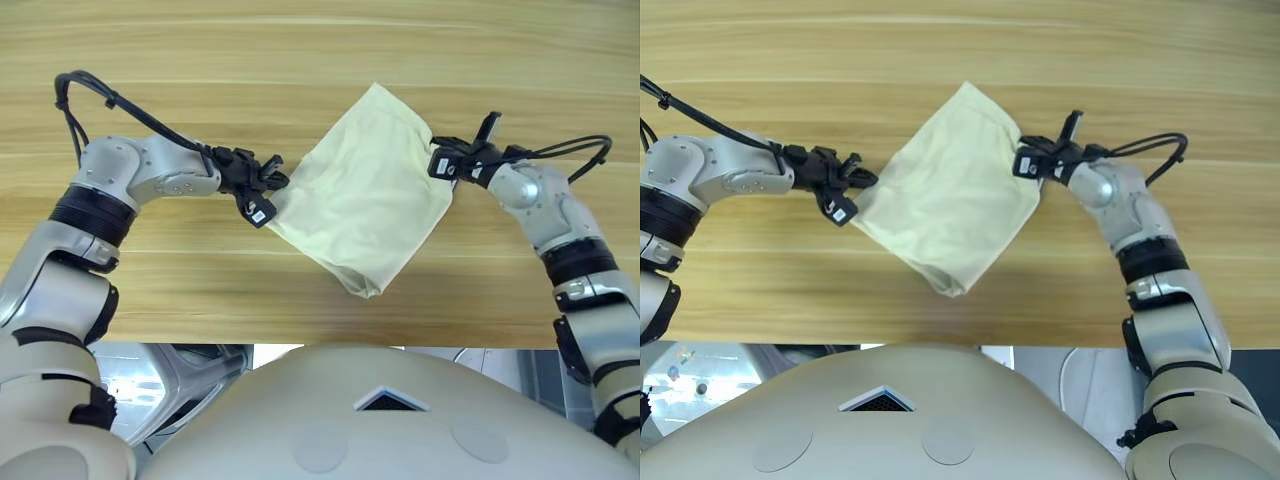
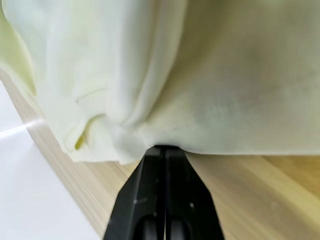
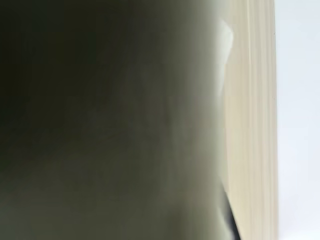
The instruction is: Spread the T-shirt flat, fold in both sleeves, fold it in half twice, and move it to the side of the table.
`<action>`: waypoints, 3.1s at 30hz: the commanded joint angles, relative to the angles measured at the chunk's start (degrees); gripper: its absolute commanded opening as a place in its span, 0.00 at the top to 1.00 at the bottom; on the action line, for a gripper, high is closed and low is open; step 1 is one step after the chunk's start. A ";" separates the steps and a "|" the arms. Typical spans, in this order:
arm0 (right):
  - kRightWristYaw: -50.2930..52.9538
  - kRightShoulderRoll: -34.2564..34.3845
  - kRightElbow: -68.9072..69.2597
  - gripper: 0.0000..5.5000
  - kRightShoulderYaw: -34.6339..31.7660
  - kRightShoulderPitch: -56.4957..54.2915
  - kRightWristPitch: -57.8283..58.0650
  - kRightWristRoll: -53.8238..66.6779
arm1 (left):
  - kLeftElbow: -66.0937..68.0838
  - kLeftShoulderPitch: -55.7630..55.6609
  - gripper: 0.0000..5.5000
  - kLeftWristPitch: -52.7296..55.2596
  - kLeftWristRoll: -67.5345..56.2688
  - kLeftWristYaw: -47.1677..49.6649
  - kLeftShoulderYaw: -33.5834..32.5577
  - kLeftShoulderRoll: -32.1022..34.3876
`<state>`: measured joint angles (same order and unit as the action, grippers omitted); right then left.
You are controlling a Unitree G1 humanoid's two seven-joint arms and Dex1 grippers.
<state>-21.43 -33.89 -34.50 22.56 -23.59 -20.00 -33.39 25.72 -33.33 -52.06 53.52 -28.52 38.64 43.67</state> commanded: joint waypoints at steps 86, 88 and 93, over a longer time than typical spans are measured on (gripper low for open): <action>-29.28 -21.18 44.85 0.99 4.02 30.42 -2.07 14.89 | -20.07 16.47 1.00 12.55 -26.74 -19.57 -15.66 8.13; -27.97 -20.63 43.41 0.99 2.99 29.70 -1.27 13.62 | -20.33 16.86 1.00 12.44 -26.89 -19.61 -15.44 7.92; -24.77 -19.80 38.38 0.99 2.07 28.54 -0.25 9.44 | -20.53 17.37 1.00 12.36 -26.77 -19.70 -15.17 7.63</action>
<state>-45.38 -52.87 8.64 24.10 3.89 -24.05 -18.64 5.67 -15.92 -39.77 26.73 -48.11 23.51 51.27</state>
